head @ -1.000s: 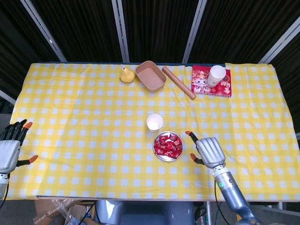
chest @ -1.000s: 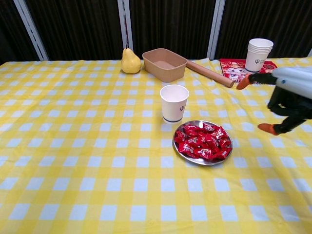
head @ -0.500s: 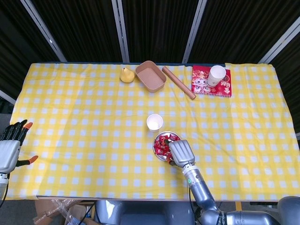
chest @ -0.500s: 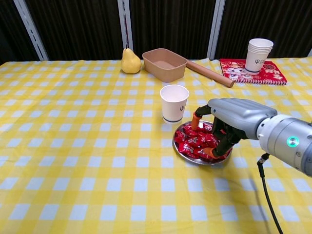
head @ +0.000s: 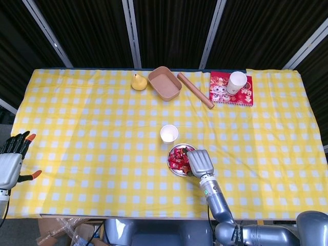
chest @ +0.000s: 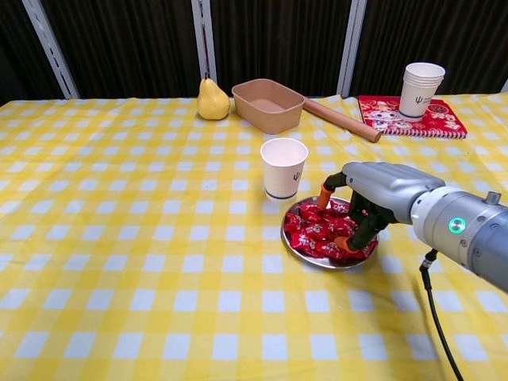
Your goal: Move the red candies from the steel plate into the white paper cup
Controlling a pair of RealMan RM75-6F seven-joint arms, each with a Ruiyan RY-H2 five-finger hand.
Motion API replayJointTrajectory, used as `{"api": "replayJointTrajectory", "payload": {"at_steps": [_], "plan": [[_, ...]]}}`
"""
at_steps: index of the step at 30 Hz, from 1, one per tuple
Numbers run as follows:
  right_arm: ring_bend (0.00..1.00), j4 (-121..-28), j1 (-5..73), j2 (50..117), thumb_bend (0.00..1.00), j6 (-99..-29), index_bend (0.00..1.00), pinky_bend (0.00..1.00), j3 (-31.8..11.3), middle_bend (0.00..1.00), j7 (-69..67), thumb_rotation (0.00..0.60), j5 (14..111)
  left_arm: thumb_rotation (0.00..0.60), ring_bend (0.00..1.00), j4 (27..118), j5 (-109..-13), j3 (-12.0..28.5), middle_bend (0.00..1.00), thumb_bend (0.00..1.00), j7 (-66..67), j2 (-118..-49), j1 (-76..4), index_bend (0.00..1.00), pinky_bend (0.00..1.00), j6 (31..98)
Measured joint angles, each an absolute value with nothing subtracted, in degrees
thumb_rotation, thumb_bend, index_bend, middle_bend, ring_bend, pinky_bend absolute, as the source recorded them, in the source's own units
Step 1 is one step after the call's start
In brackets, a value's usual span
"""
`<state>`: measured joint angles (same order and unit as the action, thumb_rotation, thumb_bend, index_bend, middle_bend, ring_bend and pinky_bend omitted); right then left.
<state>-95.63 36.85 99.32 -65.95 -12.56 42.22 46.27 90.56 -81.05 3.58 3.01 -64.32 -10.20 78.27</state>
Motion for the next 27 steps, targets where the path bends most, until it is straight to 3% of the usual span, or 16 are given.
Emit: {"api": "replayJointTrajectory", "payload": {"at_steps": [13,27], "plan": [[0.94,-92.0,38.4,100.9,0.36,-65.3,0.45,0.98,-12.4,0.93,41.5,0.6,43.8,0.6,0.0,90.6,-81.0,3.6,0.0,0.0,2.8,-64.3,-10.2,0.03,0.0,78.3],[0.94,-90.3,39.2,101.9,0.45,-64.7,0.5,0.98,-11.9,0.93,40.3,0.6,42.3,0.6,0.0,90.7,-80.9,3.6,0.0,0.0,2.7,-64.2,-10.2,0.03,0.0,78.1]]}}
